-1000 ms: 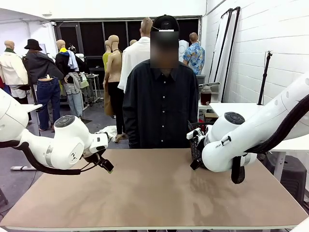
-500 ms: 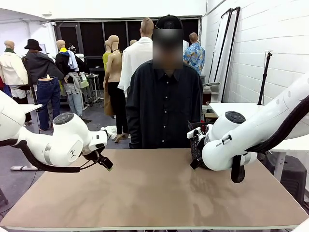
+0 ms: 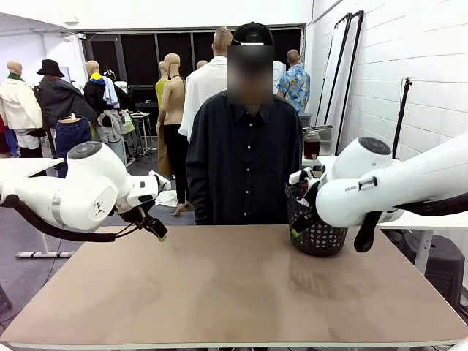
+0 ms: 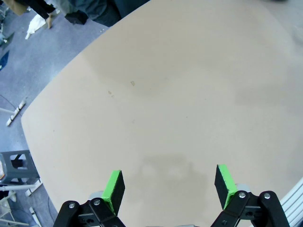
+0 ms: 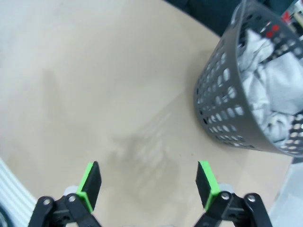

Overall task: Fold the training pants.
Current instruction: Grab both ends of the Training pants handed by a person.

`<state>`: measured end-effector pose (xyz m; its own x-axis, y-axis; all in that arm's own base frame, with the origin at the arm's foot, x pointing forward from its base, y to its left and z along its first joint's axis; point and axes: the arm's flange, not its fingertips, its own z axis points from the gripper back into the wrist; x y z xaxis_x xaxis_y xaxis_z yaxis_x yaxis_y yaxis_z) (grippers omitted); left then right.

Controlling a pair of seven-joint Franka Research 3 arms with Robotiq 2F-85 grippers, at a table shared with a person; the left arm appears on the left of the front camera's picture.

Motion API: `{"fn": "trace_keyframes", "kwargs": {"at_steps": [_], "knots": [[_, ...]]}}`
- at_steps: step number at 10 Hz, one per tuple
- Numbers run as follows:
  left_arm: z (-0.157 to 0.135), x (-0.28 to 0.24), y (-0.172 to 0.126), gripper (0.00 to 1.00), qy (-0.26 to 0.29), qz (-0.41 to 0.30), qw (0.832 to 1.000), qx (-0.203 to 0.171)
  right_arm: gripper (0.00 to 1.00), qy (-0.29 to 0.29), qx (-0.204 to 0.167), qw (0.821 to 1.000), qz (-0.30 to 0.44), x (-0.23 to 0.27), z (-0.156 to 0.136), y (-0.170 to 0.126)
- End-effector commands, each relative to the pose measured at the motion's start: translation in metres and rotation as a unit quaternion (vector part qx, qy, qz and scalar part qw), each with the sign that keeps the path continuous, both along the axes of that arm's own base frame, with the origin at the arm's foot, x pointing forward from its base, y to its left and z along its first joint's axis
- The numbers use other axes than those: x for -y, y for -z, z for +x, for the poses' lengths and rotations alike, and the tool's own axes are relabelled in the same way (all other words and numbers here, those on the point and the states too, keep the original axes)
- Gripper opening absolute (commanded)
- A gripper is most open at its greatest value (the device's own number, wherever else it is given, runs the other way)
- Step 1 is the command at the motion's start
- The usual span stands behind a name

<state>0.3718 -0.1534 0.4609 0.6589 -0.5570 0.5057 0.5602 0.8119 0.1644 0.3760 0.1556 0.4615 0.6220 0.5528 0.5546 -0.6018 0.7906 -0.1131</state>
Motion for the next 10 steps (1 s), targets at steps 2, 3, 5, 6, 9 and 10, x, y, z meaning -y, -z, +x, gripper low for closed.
{"fn": "trace_keyframes", "kwargs": {"at_steps": [2, 3, 5, 6, 9, 10], "knots": [[-0.013, 0.003, -0.035, 1.0, -0.019, -0.008, 1.0, -0.005, 1.0, -0.015, 0.013, 1.0, 0.0, 0.009, -0.011, -0.033], [-0.017, 0.005, -0.044, 1.0, -0.017, -0.005, 1.0, 0.001, 1.0, -0.014, 0.024, 1.0, 0.002, 0.008, -0.014, -0.045], [-0.025, 0.01, -0.059, 1.0, -0.013, -0.009, 1.0, 0.019, 1.0, -0.016, 0.051, 0.998, 0.011, 0.011, -0.021, -0.069], [-0.03, 0.011, -0.066, 1.0, -0.015, -0.012, 0.999, 0.03, 1.0, -0.019, 0.061, 0.998, 0.016, 0.011, -0.026, -0.076], [-0.04, 0.013, -0.079, 1.0, -0.016, -0.023, 0.998, 0.048, 1.0, -0.026, 0.065, 0.997, 0.025, 0.013, -0.028, -0.086], [-0.042, 0.013, -0.082, 1.0, -0.018, -0.023, 0.998, 0.051, 1.0, -0.028, 0.063, 0.997, 0.026, 0.014, -0.028, -0.087]]}}
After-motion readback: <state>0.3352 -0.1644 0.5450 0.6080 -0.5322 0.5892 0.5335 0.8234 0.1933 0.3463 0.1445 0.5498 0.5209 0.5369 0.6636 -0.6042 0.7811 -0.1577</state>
